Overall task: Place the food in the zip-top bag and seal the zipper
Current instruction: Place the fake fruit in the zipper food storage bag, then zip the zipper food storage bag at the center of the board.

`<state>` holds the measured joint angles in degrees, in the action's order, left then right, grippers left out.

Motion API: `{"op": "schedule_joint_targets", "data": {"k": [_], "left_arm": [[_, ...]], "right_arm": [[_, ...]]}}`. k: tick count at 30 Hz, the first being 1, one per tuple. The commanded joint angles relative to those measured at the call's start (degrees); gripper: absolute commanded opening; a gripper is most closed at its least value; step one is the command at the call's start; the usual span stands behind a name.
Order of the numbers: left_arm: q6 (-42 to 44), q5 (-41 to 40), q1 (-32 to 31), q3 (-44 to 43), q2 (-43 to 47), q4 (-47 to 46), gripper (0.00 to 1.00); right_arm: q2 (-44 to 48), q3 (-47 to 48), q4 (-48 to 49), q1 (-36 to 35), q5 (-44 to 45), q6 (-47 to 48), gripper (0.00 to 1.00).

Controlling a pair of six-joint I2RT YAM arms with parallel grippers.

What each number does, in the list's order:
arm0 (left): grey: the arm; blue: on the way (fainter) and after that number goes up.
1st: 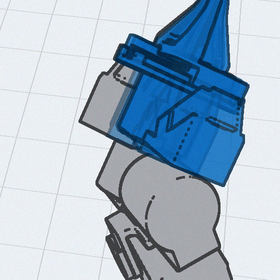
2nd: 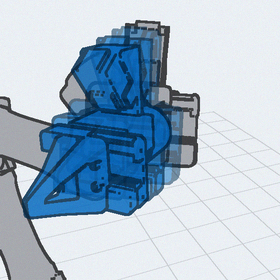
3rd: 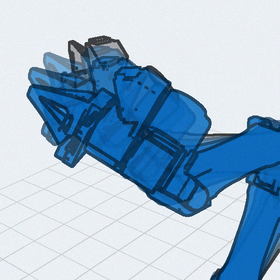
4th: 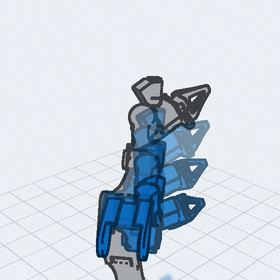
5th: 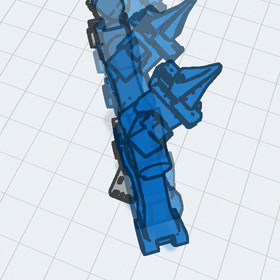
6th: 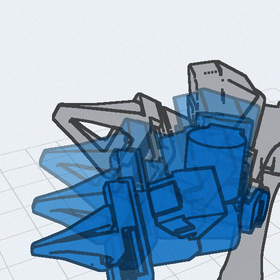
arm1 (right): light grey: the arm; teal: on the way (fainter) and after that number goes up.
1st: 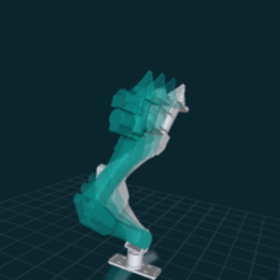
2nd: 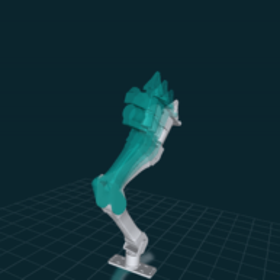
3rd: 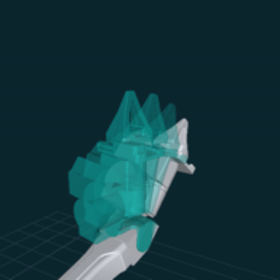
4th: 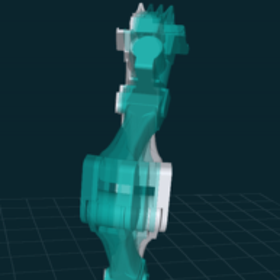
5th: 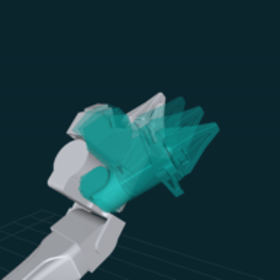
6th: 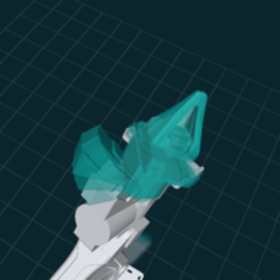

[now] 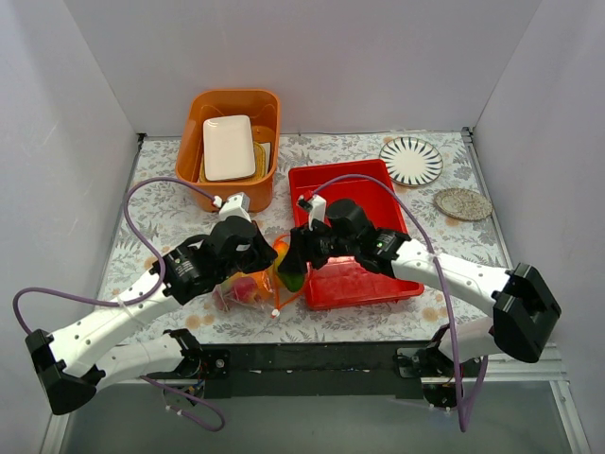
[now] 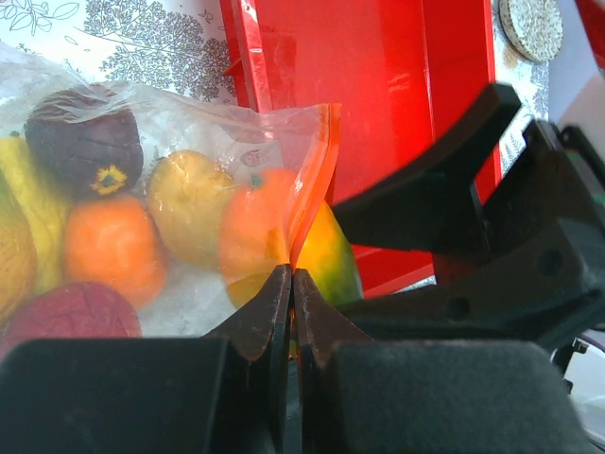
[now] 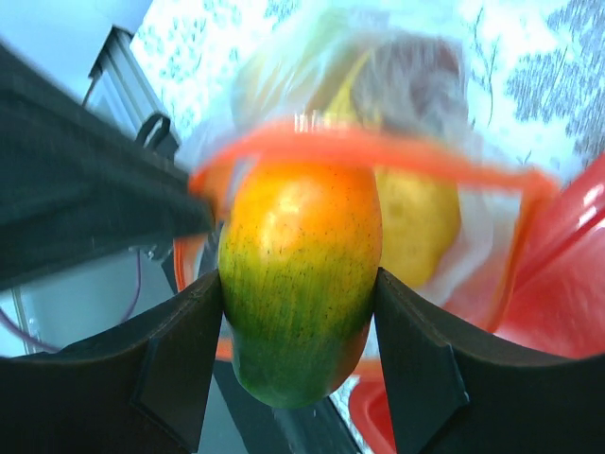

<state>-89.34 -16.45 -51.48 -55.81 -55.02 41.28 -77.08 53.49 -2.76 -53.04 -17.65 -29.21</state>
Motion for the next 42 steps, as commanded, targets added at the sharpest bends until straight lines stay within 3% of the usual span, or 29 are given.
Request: {"op": "schedule_joint_targets", "data": {"k": [1,13,14,17,18,21,23,29,35,37,42], "left_arm": [[-0.13,-0.25,0.16,0.62,1.94,0.29,0.0],[-1.54,-2.01,0.16,1.58,4.13,0.65,0.0],[-1.63,-2.62,0.07,1.41,4.48,0.82,0.0],[-1.8,-4.03,0.16,0.97,5.27,1.7,0.0],[-1.8,-4.29,0.07,0.79,5.63,1.96,0.0],[-1.89,-4.91,0.16,0.7,6.24,2.84,0.0],[-2.15,-5.08,0.07,0.88,6.51,3.28,0.0],[-2.59,-4.82,0.16,2.02,7.48,3.2,0.0],[-1.9,-4.38,0.16,1.94,6.95,2.76,0.0],[-1.63,-4.21,0.16,1.59,6.6,2.49,0.0],[-1.1,-2.71,0.16,1.32,5.37,1.97,0.0]], "right_arm": [[-4.04,6.09,3.46,-0.31,0.95,-0.75,0.35],[-13.53,9.35,10.84,-1.98,-4.32,-10.6,0.42],[-13.8,9.43,11.63,-2.07,-5.11,-11.21,0.45],[-14.42,9.96,12.52,-2.6,-5.38,-11.31,0.65],[-14.24,9.96,12.43,-2.6,-5.46,-10.44,0.76],[-12.49,12.32,5.34,-2.51,-1.62,-4.75,0.91],[-10.82,13.21,-1.61,-2.42,1.81,-2.18,0.95],[-1.25,8.92,-10.32,-2.33,13.4,-0.49,0.97],[10.71,-2.85,-10.95,-2.25,24.4,-9.17,0.94],[12.21,-5.93,-9.98,-2.07,24.86,-11.3,0.92],[9.15,-8.06,-6.65,-1.98,20.99,-11.48,0.77]]}}
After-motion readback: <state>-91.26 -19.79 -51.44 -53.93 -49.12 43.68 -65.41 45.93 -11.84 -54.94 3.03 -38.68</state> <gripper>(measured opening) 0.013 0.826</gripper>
